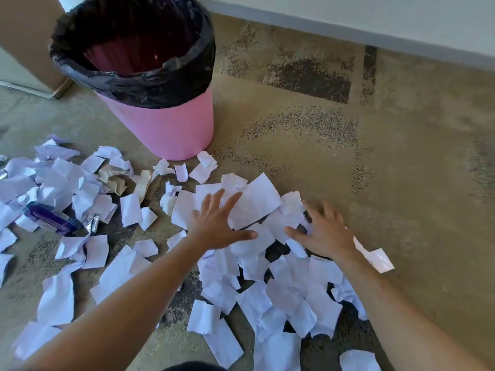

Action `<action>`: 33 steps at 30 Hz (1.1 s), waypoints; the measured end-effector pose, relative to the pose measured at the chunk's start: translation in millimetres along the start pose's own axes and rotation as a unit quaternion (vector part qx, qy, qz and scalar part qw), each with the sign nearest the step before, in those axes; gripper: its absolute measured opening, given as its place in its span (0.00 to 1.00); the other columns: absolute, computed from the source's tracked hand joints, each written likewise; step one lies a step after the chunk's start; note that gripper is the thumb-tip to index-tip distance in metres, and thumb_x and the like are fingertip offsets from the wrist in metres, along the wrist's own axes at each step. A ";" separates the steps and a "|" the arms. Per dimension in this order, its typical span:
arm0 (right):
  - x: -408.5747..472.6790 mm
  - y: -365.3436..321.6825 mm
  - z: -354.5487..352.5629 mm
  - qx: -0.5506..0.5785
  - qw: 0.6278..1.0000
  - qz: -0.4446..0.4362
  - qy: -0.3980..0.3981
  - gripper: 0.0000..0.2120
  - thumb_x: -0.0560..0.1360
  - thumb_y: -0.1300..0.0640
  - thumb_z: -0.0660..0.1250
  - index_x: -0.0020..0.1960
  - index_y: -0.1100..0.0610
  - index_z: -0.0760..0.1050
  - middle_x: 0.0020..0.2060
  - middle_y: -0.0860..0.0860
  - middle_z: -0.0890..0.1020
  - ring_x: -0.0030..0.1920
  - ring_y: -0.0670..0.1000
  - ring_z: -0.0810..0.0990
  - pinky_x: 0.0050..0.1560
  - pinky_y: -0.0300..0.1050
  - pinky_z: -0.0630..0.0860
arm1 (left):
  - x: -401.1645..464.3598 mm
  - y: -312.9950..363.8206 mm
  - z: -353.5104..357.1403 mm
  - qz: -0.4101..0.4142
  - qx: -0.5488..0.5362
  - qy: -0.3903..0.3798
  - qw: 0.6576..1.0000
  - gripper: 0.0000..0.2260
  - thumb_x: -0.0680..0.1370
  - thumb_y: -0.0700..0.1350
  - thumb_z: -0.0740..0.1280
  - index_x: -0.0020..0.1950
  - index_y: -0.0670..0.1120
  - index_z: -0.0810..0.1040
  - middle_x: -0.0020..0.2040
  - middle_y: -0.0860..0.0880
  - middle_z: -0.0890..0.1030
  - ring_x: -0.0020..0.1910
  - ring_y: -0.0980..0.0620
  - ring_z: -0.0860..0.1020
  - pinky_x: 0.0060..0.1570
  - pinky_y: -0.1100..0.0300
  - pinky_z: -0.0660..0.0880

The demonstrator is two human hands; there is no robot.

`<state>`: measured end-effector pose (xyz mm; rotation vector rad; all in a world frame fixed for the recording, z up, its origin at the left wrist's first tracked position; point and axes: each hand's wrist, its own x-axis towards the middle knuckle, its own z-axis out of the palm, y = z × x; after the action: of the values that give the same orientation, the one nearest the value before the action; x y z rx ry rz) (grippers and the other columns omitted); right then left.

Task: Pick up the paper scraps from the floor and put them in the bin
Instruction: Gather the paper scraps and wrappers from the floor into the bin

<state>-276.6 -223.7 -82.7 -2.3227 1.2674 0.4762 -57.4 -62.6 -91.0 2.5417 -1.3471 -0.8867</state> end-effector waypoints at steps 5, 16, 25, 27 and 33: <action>-45.7 -0.4 31.0 -0.010 0.999 -0.032 -0.030 0.51 0.56 0.15 0.46 0.74 0.36 0.50 0.76 0.52 0.54 0.73 0.60 0.55 0.64 0.61 0.68 | -36.6 14.6 34.4 0.067 0.056 -0.042 0.995 0.49 0.60 0.83 0.57 0.76 0.68 0.43 0.80 0.52 0.44 0.79 0.43 0.44 0.73 0.36 0.48; -79.4 -27.0 65.0 -0.077 0.985 -0.145 -0.052 0.36 0.70 0.43 0.73 0.71 0.41 0.56 0.72 0.51 0.54 0.67 0.58 0.59 0.56 0.55 0.76 | -73.2 13.0 69.2 0.177 0.175 -0.050 0.967 0.46 0.65 0.66 0.73 0.75 0.63 0.49 0.76 0.46 0.55 0.73 0.39 0.55 0.66 0.41 0.60; -76.2 -35.7 62.2 0.016 0.989 -0.137 -0.049 0.18 0.73 0.70 0.58 0.57 0.53 0.74 0.66 0.53 0.68 0.63 0.57 0.67 0.49 0.46 0.70 | -86.7 9.7 85.8 0.145 -0.013 0.003 0.989 0.16 0.76 0.42 0.66 0.61 0.55 0.71 0.63 0.51 0.68 0.57 0.45 0.69 0.53 0.51 0.72; -70.3 -31.8 60.1 0.089 0.987 -0.128 -0.048 0.18 0.71 0.74 0.58 0.49 0.54 0.77 0.64 0.54 0.71 0.63 0.54 0.71 0.43 0.38 0.70 | -82.5 8.4 80.3 0.120 -0.094 0.004 0.988 0.15 0.75 0.36 0.65 0.58 0.51 0.76 0.58 0.50 0.72 0.53 0.45 0.73 0.49 0.53 0.72; -62.5 -26.8 29.3 0.434 0.892 -0.074 -0.104 0.16 0.73 0.74 0.64 0.39 0.55 0.81 0.45 0.53 0.81 0.47 0.58 0.79 0.44 0.51 0.77 | -89.7 5.5 28.8 -0.021 -0.336 0.046 0.941 0.08 0.75 0.38 0.71 0.46 0.52 0.77 0.43 0.55 0.80 0.33 0.61 0.76 0.33 0.71 0.71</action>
<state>-288.7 -151.7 -70.3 -1.5358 0.9158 0.0580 -115.7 9.5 -73.4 2.0460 -0.7748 -1.0023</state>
